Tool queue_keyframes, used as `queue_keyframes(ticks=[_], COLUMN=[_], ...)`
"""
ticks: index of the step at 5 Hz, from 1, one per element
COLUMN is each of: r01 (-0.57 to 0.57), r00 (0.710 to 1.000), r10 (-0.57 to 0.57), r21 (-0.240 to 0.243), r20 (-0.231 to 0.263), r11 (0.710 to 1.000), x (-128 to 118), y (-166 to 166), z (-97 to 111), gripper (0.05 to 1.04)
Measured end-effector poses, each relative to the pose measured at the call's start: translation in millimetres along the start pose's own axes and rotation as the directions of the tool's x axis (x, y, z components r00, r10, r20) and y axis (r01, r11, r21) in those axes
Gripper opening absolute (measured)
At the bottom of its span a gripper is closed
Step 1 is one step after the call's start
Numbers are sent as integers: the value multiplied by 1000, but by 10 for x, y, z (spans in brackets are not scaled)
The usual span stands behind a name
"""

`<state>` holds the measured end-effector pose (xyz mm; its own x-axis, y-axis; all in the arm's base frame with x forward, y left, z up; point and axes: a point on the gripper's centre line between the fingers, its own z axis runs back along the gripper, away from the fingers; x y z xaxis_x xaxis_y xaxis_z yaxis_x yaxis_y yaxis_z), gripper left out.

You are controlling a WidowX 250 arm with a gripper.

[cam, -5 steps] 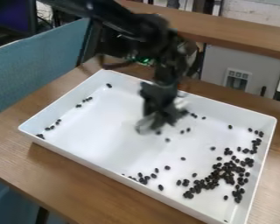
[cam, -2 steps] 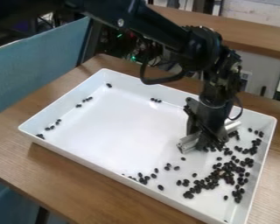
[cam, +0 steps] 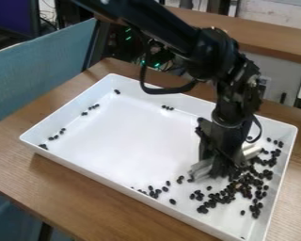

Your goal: Sweep into pile

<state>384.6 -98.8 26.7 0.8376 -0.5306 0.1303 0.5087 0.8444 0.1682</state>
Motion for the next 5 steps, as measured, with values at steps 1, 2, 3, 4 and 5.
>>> queue_keyframes(ticks=[1,2,3,4,5], r01=[-128,-311,-316,-281,-268], r00=[992,950,949,959,963], r10=[127,311,316,280,268], r21=[45,19,18,-31,-67], r20=[22,6,6,-33,-13], r11=[991,950,949,959,961], x=[-142,-448,-546,-603,-602], y=[327,691,823,789,772], z=[245,269,159,-152,-158], gripper=[380,380,380,380,450])
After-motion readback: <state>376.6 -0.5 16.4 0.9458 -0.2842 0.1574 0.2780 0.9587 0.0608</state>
